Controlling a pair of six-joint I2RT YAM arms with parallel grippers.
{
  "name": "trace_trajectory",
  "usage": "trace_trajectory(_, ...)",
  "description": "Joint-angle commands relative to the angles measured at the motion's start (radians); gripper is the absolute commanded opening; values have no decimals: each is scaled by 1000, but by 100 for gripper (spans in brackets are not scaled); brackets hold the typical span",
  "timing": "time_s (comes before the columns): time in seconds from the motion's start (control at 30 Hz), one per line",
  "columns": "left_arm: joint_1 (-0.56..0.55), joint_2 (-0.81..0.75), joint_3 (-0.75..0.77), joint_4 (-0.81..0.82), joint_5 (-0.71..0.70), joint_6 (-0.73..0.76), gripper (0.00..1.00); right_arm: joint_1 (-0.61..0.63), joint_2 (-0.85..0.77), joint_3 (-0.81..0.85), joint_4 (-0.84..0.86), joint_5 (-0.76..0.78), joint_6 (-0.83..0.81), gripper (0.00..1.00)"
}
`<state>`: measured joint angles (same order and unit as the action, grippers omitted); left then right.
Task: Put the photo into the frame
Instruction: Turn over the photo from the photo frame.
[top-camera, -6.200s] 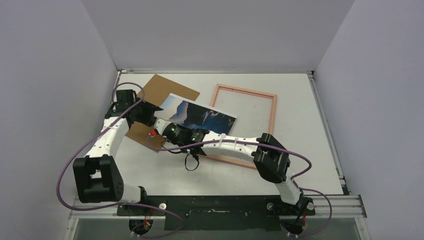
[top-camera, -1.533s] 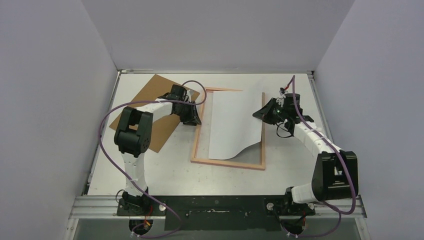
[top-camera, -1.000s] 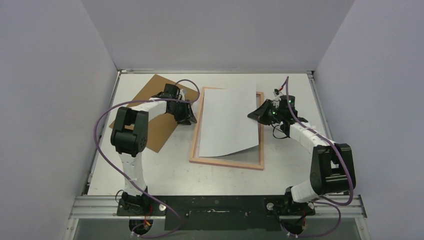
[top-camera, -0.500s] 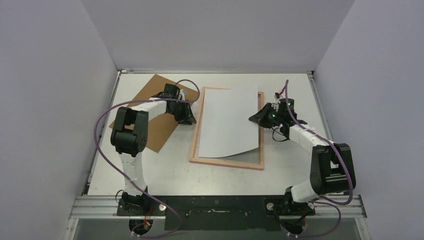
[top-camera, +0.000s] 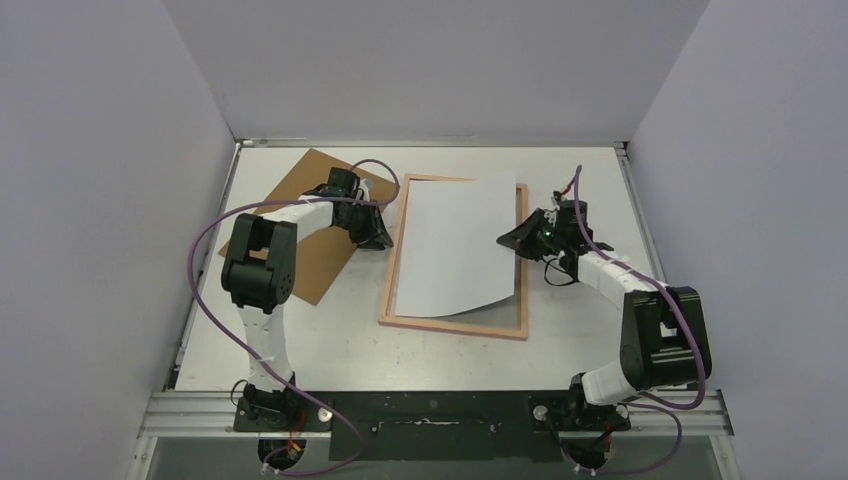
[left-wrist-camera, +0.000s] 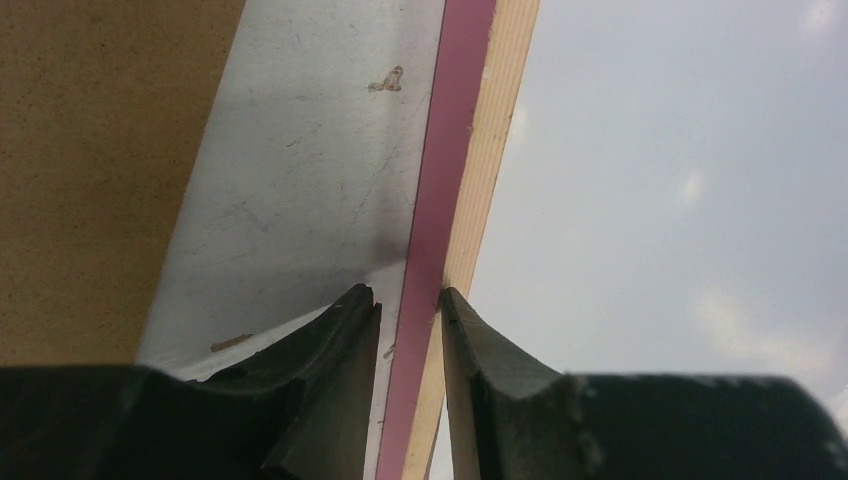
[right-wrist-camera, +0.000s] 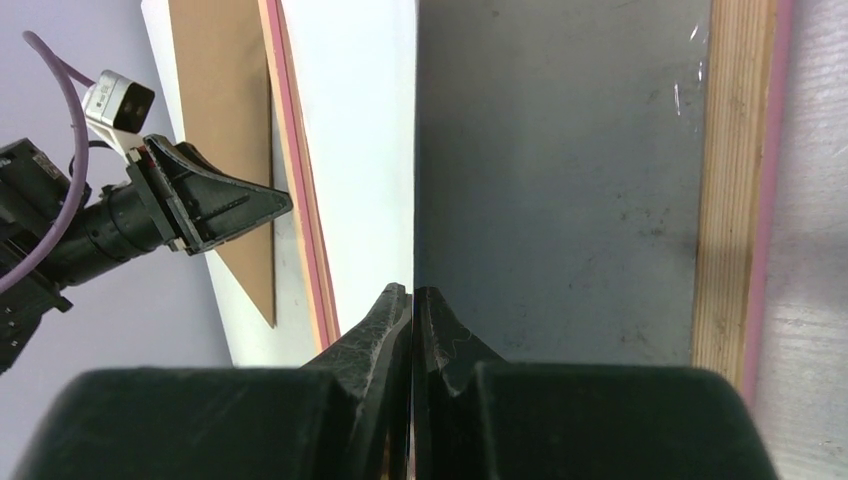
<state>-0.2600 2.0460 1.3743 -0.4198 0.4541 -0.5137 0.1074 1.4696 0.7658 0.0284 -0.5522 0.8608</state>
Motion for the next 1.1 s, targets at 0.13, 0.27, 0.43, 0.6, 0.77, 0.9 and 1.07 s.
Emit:
trace_trajectory(0.13, 4, 10, 14, 14, 24, -4, 27, 23, 18, -32, 63, 41, 105, 0)
trace_trajectory(0.27, 4, 10, 11, 16, 23, -4, 27, 29, 3, -33, 60, 36, 118, 0)
trace_trajectory(0.43, 3, 11, 12, 17, 23, -7, 27, 36, 0, -38, 39, 58, 86, 0)
trace_trajectory(0.6, 5, 11, 11, 18, 23, -8, 27, 51, 38, -21, 40, 65, 51, 0)
trace_trajectory(0.77, 5, 6, 5, 17, 21, -8, 28, 60, 20, -22, 30, 75, 28, 9)
trace_trajectory(0.9, 5, -2, -1, 19, 19, -8, 28, 59, 11, -9, 2, 80, 9, 16)
trace_trajectory(1.07, 5, -13, 8, 4, 7, -1, 29, 60, -9, 21, -73, 99, -21, 34)
